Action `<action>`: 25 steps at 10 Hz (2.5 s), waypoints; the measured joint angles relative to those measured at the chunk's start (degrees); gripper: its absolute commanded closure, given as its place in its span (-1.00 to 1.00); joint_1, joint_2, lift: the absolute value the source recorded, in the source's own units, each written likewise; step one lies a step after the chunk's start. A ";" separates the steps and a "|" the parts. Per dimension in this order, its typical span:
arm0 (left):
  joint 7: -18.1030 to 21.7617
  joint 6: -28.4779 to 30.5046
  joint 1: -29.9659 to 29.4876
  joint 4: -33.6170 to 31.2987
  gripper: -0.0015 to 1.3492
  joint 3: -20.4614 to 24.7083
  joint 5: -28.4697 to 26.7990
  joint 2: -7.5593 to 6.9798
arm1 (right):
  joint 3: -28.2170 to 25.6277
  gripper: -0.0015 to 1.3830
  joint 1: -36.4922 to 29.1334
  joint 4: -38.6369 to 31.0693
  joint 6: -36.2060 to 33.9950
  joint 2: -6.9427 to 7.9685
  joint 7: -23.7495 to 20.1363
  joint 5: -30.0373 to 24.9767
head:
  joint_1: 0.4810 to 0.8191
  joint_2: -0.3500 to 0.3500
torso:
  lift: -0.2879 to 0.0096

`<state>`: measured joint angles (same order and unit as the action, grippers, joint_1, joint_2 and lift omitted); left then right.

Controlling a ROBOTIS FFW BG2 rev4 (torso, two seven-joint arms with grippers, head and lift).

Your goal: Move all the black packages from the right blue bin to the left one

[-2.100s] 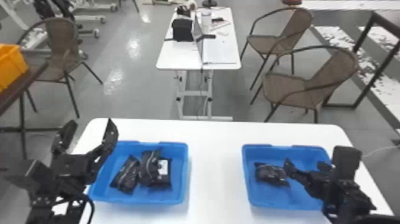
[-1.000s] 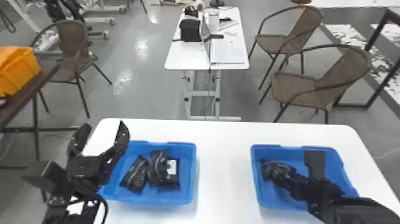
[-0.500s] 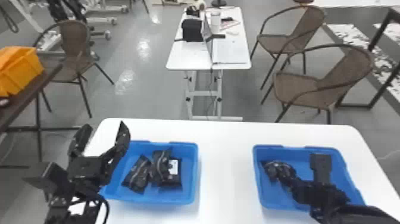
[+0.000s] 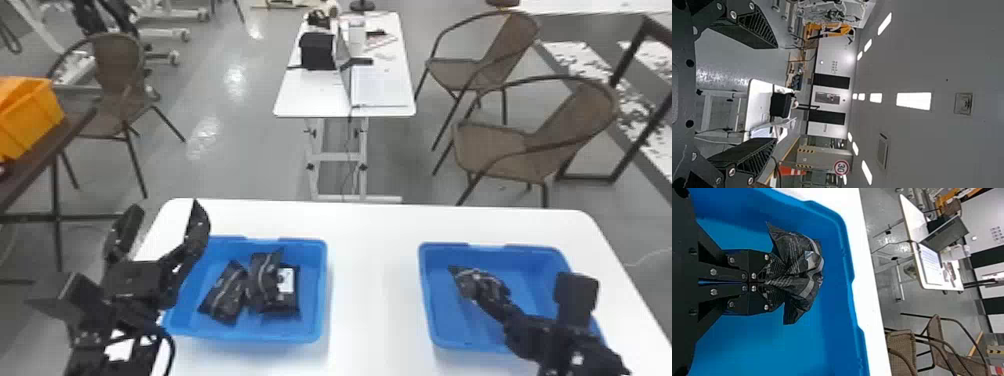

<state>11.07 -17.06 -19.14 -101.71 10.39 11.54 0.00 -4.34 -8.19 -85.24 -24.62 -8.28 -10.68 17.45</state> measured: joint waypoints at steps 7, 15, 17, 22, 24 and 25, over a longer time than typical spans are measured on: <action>0.65 13.08 4.07 -1.23 -0.87 -6.07 10.11 0.00 | 13.99 0.67 15.58 0.92 0.08 -0.39 -15.68 8.39 | 0.27 0.47 | 0.94; 6.75 32.37 10.53 0.13 -0.86 -8.13 21.65 0.00 | 29.50 0.67 28.81 11.18 2.19 2.42 -23.07 14.97 | 0.27 0.64 | 0.94; 6.68 32.72 10.98 0.53 -0.82 -8.04 21.57 0.00 | 31.78 0.67 29.58 11.85 2.00 2.16 -23.07 16.68 | 0.27 0.68 | 0.94; 5.22 31.58 10.69 -0.79 0.80 -7.44 15.84 0.00 | 31.93 0.67 29.27 12.03 1.68 2.05 -23.07 17.51 | 0.27 0.72 | 0.94; 4.75 29.66 9.87 -2.36 0.80 -7.21 12.49 0.01 | 31.93 0.67 29.17 12.19 1.76 2.05 -23.08 17.58 | 0.27 0.76 | 0.94; 4.61 28.71 9.55 -2.50 0.80 -6.96 12.37 0.00 | 31.93 0.52 29.13 12.27 1.91 2.05 -23.06 17.60 | 0.27 0.77 | 0.94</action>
<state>15.69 11.65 -9.59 -104.22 3.42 23.91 0.00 27.60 20.94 -72.97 -22.71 -6.23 -33.74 35.05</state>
